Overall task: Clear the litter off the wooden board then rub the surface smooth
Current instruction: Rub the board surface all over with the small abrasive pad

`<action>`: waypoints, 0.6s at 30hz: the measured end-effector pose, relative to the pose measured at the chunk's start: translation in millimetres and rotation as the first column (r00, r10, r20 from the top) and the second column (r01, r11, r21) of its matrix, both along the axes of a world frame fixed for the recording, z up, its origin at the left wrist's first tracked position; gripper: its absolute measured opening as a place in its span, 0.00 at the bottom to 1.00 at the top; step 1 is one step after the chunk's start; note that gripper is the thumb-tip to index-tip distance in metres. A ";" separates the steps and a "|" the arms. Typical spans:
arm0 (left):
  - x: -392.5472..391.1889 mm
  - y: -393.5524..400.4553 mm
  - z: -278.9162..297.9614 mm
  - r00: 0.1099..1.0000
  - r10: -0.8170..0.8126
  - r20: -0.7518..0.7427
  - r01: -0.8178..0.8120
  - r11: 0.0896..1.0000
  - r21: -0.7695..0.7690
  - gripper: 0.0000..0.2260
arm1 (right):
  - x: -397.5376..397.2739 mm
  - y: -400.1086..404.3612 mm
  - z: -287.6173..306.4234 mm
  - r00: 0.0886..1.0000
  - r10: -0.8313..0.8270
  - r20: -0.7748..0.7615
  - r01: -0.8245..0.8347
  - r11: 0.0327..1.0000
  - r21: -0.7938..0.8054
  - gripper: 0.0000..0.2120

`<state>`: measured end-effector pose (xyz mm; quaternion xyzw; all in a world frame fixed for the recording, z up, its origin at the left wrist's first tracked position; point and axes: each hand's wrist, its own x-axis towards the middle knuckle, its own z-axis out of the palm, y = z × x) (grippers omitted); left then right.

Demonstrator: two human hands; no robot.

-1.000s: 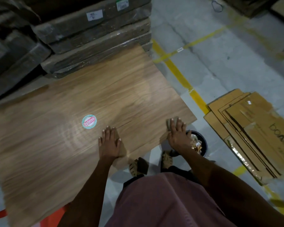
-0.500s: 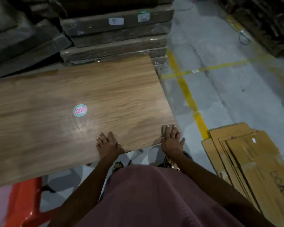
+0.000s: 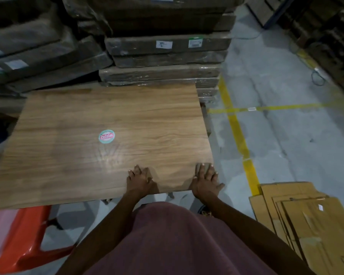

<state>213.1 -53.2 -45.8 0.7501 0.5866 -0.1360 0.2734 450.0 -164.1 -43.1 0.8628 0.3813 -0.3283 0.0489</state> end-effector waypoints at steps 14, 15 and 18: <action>12.3 73.1 20.0 0.963 -0.245 0.108 0.247 0.969 -0.003 0.27 | 2.5 49.3 -1.8 0.996 0.016 0.089 -0.014 1.000 -0.023 0.35; 16.4 79.1 19.6 0.956 -0.265 0.125 0.267 0.964 0.001 0.27 | -2.4 52.7 -4.6 0.989 0.099 0.110 -0.100 0.995 0.002 0.36; 32.6 91.8 20.6 0.943 -0.285 0.170 0.289 0.957 0.006 0.27 | -6.7 63.0 -5.6 0.962 0.250 0.108 -0.255 0.966 0.037 0.33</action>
